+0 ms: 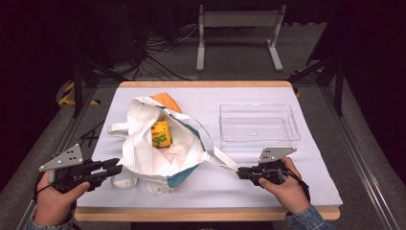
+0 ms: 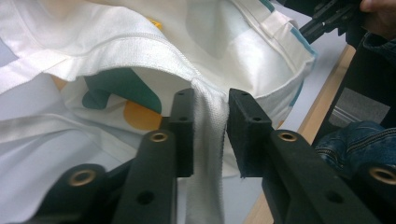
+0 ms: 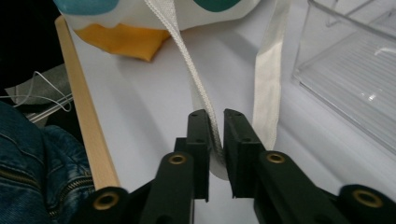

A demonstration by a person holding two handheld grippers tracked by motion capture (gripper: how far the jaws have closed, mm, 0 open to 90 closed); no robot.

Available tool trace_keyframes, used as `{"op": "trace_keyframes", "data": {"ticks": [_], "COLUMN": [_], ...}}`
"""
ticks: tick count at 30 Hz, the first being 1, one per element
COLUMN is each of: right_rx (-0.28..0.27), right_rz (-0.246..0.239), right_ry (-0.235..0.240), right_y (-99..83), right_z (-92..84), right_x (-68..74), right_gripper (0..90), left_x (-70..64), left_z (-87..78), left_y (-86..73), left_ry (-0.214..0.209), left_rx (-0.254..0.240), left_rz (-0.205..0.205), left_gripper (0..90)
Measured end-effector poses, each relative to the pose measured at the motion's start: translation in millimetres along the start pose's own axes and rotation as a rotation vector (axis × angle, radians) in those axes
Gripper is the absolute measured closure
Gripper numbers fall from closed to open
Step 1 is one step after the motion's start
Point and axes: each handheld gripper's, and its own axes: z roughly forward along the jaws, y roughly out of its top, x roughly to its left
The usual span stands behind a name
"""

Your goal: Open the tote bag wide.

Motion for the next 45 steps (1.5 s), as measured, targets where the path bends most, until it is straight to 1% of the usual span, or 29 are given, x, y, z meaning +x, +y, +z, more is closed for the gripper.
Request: {"op": "trace_keyframes", "data": {"ticks": [3,4,5,6,8,10,13,17,20,21,23,26,28,29,30,31,32,33,38,39,41,45], "right_rx": [-0.014,-0.021,-0.021,-0.040,-0.061,-0.091,-0.129,-0.170,-0.188,-0.191,-0.202,-0.214,-0.225,-0.233,-0.240,-0.243,-0.243,-0.246,-0.243,-0.241,-0.243,-0.234], "right_rz": [-0.009,-0.010,-0.010,-0.017,-0.022,-0.029,-0.048,-0.070,-0.086,-0.090,-0.107,-0.120,-0.127,-0.124,-0.123,-0.122,-0.121,-0.120,-0.115,-0.116,-0.114,-0.122], "right_ry": [0.004,0.002,0.002,-0.005,-0.010,-0.011,-0.011,-0.009,-0.003,-0.001,-0.001,-0.006,-0.005,-0.002,-0.003,-0.006,-0.011,-0.015,-0.028,-0.030,-0.030,-0.044], "right_y": [5.1,6.7,6.7,10.3,15.9,23.2,36.7,57.5,72.0,75.5,86.4,97.1,104.5,107.5,109.4,110.9,112.1,112.9,115.7,116.5,118.4,120.3], "right_z": [-0.8,-1.1,-1.1,-1.7,-2.9,-4.1,-5.4,-0.9,6.7,9.0,17.6,27.5,35.5,40.0,43.3,46.5,49.5,52.3,60.9,62.6,66.6,71.3], "right_x": [2.3,2.8,2.8,3.6,4.7,6.5,8.9,12.2,15.2,16.2,19.2,22.5,24.1,24.4,24.3,24.1,23.8,23.3,22.2,22.3,22.2,22.8], "right_gripper": [69.8,67.4,67.4,63.1,59.1,56.1,53.8,51.7,51.1,51.1,50.5,50.0,48.4,47.7,47.7,47.7,47.9,48.4,50.0,49.9,50.0,50.0], "left_x": [-2.0,-3.0,-3.0,-3.6,-4.6,-4.7,-4.3,-2.8,-1.0,0.6,2.3,4.5,4.4,4.4,3.5,3.4,3.4,3.0,4.6,6.0,7.0,11.8], "left_z": [-1.6,-2.8,-2.8,-4.0,-6.3,-9.4,-14.9,-21.3,-23.2,-23.7,-24.6,-25.2,-24.0,-23.1,-21.8,-20.8,-20.8,-18.5,-11.8,-8.0,-2.9,9.9], "left_y": [1.0,1.7,1.7,2.1,2.6,2.8,2.6,2.6,2.1,2.1,2.3,3.6,5.9,7.5,8.9,10.5,10.5,13.5,18.3,20.0,21.4,25.0], "left_ry": [0.009,0.009,0.009,0.010,0.013,0.029,0.043,0.078,0.099,0.106,0.113,0.121,0.139,0.151,0.156,0.161,0.161,0.170,0.181,0.177,0.176,0.181], "left_rx": [0.009,0.004,0.004,0.005,0.003,-0.007,-0.019,-0.047,-0.061,-0.066,-0.077,-0.092,-0.092,-0.090,-0.089,-0.085,-0.085,-0.087,-0.089,-0.088,-0.085,-0.079], "left_rz": [0.002,-0.003,-0.003,-0.003,-0.006,-0.010,-0.017,-0.037,-0.060,-0.062,-0.073,-0.086,-0.095,-0.086,-0.088,-0.078,-0.078,-0.072,-0.072,-0.068,-0.077,-0.074], "left_gripper": [63.2,61.0,58.5,58.5,55.1,52.2,49.6,45.4,43.7,43.7,43.2,42.7,42.0,42.1,42.1,42.1,41.9,41.7,40.1,40.1,39.7,37.9]}}
